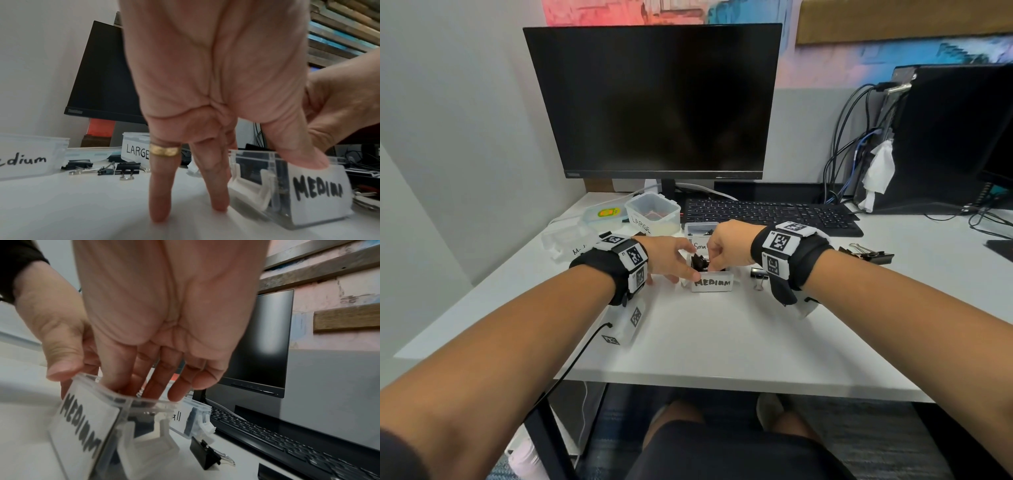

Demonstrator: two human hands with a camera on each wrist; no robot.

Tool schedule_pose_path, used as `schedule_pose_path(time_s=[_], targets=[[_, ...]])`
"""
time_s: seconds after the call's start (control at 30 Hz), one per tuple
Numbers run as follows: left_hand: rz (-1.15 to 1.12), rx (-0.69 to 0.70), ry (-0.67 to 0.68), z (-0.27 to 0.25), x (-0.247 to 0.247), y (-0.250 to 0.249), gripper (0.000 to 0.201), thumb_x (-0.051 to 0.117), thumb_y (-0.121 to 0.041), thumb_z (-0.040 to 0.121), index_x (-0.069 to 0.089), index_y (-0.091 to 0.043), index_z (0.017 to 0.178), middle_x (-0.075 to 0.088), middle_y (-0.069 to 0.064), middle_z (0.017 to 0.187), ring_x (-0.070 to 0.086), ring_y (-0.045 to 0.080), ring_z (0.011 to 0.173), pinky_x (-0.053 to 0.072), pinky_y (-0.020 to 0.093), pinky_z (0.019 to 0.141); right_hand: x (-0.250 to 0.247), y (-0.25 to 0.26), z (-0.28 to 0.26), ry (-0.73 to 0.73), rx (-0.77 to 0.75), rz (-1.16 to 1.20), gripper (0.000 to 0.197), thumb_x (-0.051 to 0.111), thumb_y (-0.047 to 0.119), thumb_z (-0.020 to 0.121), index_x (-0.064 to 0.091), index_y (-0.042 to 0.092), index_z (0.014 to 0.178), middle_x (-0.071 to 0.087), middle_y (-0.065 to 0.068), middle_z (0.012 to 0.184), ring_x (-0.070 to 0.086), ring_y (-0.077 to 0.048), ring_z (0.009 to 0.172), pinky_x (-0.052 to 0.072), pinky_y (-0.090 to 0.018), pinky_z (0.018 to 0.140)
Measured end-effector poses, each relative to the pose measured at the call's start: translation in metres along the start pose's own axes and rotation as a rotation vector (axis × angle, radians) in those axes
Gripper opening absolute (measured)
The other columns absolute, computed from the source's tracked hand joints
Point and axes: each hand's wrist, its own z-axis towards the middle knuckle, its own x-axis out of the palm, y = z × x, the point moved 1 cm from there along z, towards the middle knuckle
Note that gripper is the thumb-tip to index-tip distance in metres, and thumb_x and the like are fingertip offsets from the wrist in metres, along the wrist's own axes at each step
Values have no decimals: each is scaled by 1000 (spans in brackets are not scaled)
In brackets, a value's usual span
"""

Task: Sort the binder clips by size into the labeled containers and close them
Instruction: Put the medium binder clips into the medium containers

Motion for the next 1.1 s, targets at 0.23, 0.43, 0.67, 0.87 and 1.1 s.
schedule_pose_path(time_s=[0.23,0.43,0.67,0.87,1.1], targets=[[36,7,17,0,-2,6,80,72,-38,82,26,-28,146,60,-9,112,59,14,108,52,42,95,-8,2,-2,11,1,23,18,61,24,90,72,18,104,70,-1,104,65,-19,96,54,-31,86],[47,-6,-59,-3,-14,25,71,73,-29,82,35,-22,142,57,-5,119,61,16,102,53,36,93,-18,11,1,-28,-33,36,25,53,16,94,71,14,111,68,0,112,62,-18,101,46,-23,81],[318,-59,-291,-21,-33,58,46,63,-34,88,51,-18,129,54,1,127,52,21,115,38,27,97,-23,40,18,-55,-117,9,25,51,16,93,72,13,108,70,1,109,59,-16,90,46,-21,77],[369,-228,-391,-32,-49,100,51,63,-41,86,48,-20,130,42,9,134,47,28,120,40,35,97,-24,72,43,-34,-163,-19,30,46,17,96,68,8,114,67,-3,114,60,-17,91,49,-25,85],[386,-331,-459,-31,-65,139,66,58,-36,90,31,-15,146,31,8,151,36,31,134,33,36,106,-28,96,90,-62,-133,-115,27,53,22,92,67,11,111,67,-8,112,58,-20,87,48,-30,79]])
